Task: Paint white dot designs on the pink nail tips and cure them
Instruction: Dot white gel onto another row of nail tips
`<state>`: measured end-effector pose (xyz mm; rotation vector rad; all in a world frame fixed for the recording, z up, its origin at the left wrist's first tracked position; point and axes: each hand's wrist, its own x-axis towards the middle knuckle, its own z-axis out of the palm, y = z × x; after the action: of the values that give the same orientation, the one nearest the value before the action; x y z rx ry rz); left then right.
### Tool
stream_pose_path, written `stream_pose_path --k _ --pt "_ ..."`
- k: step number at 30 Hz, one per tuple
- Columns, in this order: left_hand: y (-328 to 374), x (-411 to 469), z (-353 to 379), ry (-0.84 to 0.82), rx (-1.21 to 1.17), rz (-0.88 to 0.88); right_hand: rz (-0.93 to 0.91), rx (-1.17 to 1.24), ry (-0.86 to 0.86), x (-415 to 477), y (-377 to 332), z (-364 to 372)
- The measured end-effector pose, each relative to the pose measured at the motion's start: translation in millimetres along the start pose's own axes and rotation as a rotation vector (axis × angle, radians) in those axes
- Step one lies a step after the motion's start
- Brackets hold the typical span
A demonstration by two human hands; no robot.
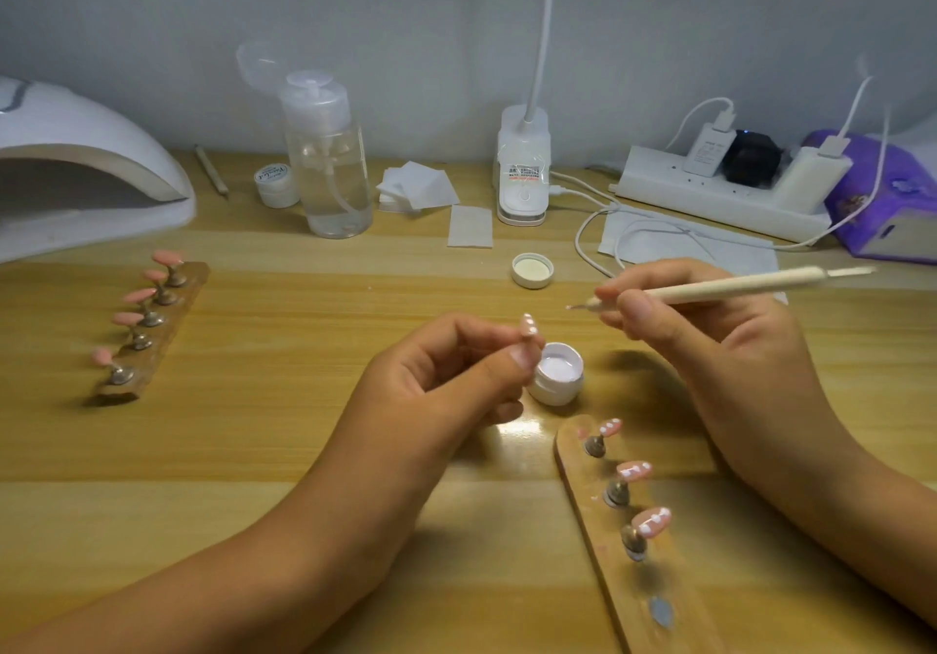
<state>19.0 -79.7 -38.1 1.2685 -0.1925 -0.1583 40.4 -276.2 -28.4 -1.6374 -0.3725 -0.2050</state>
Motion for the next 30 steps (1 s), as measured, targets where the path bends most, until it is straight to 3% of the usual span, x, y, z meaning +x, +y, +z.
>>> stream_pose_path --k 7,14,24,30 --pt "-0.3 0.5 -0.4 0.019 -0.033 -0.012 -0.076 -0.368 -0.116 -2.8 5.5 5.6" --pt "-1.9 -0.2 -1.0 -0.003 0.032 0.002 -0.094 -0.43 -0.175 -0.6 7.5 6.5" --pt "1.5 -2.7 4.3 -0.063 0.086 -0.025 -0.013 0.062 0.079 0.9 1.5 -0.4" --pt "1.9 -4.3 5.9 -0.122 0.177 -0.02 0.079 0.342 -0.045 1.8 -0.9 -3.8"
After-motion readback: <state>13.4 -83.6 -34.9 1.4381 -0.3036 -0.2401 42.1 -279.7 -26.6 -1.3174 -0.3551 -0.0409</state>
